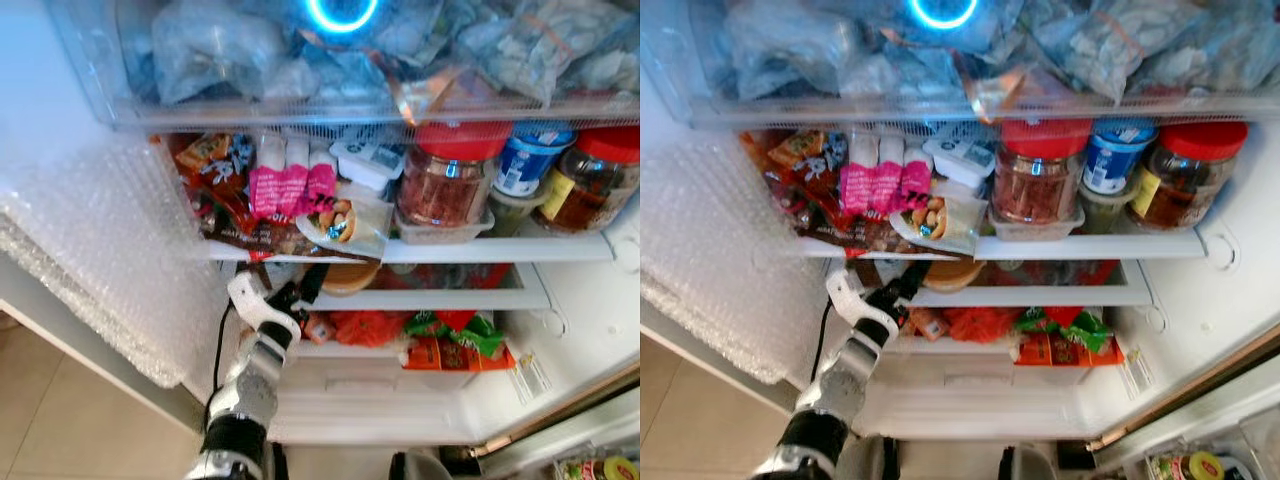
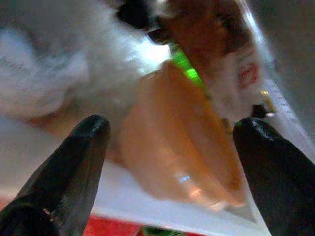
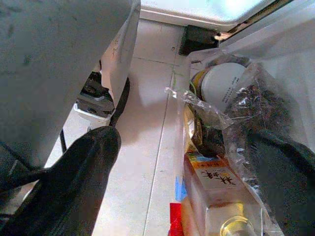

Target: Restocking fridge

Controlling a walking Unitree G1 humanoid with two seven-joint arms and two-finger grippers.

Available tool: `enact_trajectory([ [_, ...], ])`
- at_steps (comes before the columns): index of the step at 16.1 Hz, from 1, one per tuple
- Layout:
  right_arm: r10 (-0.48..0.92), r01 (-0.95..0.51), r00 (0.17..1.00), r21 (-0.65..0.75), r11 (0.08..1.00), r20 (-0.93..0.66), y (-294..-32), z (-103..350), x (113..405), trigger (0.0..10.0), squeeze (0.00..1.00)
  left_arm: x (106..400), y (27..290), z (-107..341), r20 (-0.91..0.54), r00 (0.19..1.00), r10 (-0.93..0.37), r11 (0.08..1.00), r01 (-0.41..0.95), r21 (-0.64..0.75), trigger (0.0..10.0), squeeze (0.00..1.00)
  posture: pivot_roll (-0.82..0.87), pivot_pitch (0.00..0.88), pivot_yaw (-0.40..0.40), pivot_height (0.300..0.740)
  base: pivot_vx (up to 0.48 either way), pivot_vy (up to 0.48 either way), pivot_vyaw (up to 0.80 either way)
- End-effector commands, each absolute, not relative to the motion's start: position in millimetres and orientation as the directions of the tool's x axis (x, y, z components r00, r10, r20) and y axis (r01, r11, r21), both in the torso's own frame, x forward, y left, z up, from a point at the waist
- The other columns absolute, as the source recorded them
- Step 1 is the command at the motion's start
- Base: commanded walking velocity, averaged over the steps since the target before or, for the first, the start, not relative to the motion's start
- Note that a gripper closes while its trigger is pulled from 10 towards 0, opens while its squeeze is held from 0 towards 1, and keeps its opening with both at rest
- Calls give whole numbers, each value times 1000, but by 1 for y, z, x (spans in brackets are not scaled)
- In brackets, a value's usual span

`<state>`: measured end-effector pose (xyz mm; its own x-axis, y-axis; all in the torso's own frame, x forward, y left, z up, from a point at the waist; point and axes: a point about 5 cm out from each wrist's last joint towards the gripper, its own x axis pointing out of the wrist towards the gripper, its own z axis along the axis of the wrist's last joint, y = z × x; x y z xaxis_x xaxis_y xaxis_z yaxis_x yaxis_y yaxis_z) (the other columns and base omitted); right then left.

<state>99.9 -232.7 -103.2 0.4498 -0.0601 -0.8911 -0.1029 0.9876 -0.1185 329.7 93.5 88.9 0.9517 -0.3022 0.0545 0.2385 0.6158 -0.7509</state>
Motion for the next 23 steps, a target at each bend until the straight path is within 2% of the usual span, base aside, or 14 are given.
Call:
enact_trajectory([
  [1, -33, -111, 461, -94, 989, -887, -224, -104, 101, 10000, 0, 317, 75, 81, 24, 939, -342, 590, 235, -773, 10000, 0, -4, 45, 31, 640, 0, 0, 0],
  [6, -34, -109, 462, -95, 989, -886, -222, -105, 100, 10000, 0, 298, 62, 84, -2, 893, -450, 539, 269, -798, 10000, 0, -7, 29, 41, 640, 0, 0, 0],
  [16, -34, -101, 451, -89, 991, -892, -226, -106, 88, 10000, 0, 285, 67, 81, -76, 883, -464, 539, 213, -815, 10000, 0, -1, 55, 35, 640, 0, 0, 0],
  [20, -34, -103, 455, -91, 991, -890, -226, -106, 90, 10000, 0, 287, 59, 73, -124, 861, -493, 559, 204, -804, 10000, 0, -14, 63, 28, 640, 0, 0, 0],
  [23, -32, -105, 456, -90, 990, -889, -226, -106, 90, 10000, 0, 295, 51, 68, -134, 849, -511, 540, 196, -818, 10000, 0, -23, 68, 24, 640, 0, 0, 0],
])
